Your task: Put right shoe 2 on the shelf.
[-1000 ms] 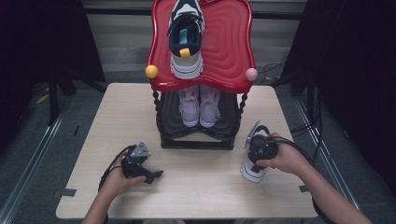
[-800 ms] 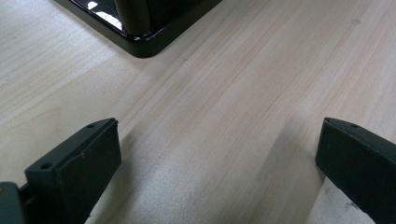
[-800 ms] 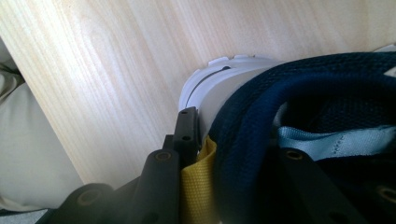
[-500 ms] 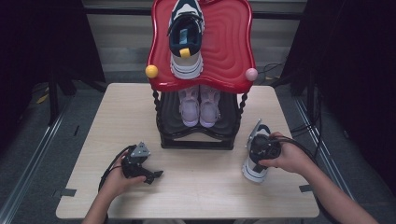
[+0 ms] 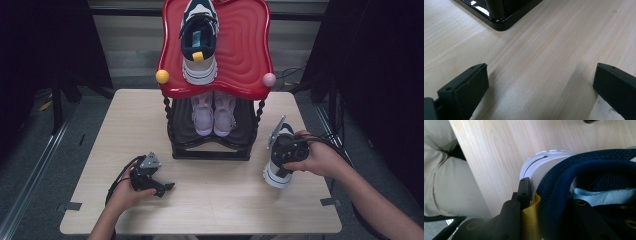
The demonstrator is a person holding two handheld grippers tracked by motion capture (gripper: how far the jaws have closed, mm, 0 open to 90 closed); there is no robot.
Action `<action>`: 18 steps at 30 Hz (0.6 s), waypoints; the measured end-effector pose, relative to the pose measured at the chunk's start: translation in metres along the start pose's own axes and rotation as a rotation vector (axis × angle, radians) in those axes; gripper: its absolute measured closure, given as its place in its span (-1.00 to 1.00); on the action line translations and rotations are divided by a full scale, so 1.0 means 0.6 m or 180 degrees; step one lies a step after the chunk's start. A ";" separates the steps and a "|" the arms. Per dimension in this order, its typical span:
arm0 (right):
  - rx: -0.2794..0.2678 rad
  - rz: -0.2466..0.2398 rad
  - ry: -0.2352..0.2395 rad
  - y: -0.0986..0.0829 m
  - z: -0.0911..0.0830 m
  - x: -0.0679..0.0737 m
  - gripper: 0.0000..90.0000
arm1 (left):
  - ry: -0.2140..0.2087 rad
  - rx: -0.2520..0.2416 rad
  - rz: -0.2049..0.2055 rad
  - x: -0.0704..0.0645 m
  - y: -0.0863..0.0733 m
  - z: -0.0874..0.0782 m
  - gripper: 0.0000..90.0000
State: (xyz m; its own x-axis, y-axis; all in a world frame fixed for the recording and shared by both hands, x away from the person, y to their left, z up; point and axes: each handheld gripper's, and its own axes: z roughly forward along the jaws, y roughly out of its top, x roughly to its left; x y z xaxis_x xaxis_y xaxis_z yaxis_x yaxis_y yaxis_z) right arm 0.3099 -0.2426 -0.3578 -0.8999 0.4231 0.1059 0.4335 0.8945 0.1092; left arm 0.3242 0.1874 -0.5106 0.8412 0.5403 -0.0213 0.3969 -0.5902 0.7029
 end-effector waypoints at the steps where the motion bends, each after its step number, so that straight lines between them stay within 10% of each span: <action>1: 0.0003 0.0020 0.0005 0.001 -0.010 0.002 0.59 | -0.0002 -0.0001 0.0000 0.000 0.000 0.000 -1.00; 18: 0.0009 -0.0083 -0.0075 0.030 -0.149 0.013 0.59 | -0.0032 0.0009 -0.0006 0.000 0.000 0.000 -1.00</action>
State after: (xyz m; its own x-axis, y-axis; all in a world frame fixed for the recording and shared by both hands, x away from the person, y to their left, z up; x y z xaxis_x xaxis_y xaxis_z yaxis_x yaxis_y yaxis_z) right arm 0.3148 -0.2364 -0.2666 -0.9118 0.4029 0.0798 0.4097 0.9057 0.1089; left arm 0.3243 0.1874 -0.5106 0.8441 0.5354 -0.0297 0.3995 -0.5909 0.7009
